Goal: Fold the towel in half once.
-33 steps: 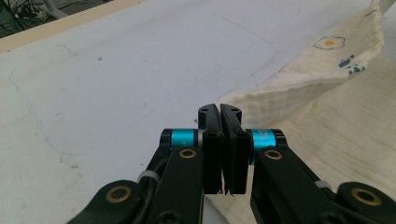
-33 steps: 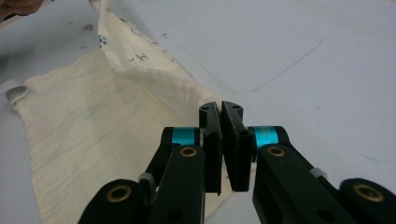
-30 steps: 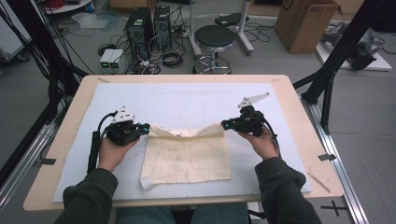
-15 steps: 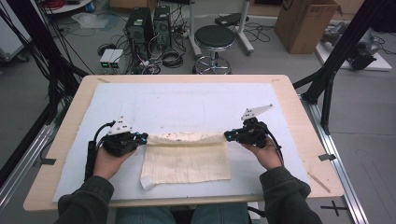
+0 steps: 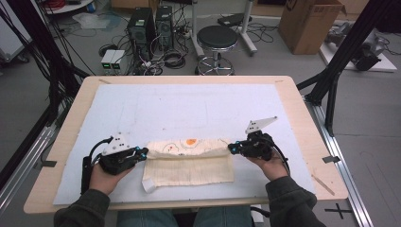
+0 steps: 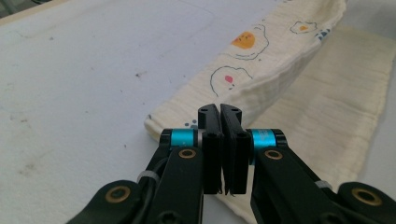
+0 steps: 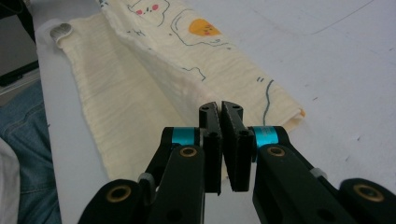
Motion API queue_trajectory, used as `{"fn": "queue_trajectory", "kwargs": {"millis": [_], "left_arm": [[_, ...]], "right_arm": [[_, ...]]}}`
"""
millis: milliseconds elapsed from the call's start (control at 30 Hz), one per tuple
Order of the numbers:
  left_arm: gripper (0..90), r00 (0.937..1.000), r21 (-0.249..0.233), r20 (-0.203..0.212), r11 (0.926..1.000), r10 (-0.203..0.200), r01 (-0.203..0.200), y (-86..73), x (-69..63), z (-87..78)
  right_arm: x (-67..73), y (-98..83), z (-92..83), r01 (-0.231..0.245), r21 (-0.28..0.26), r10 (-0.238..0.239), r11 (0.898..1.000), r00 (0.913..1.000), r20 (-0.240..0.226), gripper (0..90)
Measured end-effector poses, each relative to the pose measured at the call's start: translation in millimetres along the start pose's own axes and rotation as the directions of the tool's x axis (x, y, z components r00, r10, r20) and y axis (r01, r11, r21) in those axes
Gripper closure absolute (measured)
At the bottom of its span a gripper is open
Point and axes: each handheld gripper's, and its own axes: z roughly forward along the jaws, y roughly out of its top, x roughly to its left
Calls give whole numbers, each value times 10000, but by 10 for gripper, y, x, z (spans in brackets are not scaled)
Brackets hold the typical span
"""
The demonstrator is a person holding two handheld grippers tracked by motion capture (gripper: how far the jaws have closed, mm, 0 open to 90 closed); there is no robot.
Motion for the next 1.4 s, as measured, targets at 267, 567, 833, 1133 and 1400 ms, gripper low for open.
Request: {"fn": "queue_trajectory", "kwargs": {"millis": [267,567,833,1133,1400], "left_arm": [[867,9998,143,192,9998,98,-101,-137,-103,-31],[796,9977,248,676,9997,-5,-12,-220,-161,-59],[654,9936,-513,1017,9972,-486,540,-159,-121,-154],[736,9877,542,1555,9985,-187,104,-259,-161,-1],[655,9793,1376,2014,9905,-221,-59,-342,-160,74]], "right_arm": [[117,-118,21,32,32,-31,10000,9998,-200,867],[188,-244,67,-33,135,40,9999,9986,-535,850],[212,-249,-55,-27,-552,-21,9985,9964,-853,731],[282,-335,154,497,320,-459,9982,9926,-1123,709],[344,-376,231,763,849,-650,9935,9896,-1282,677]]}}
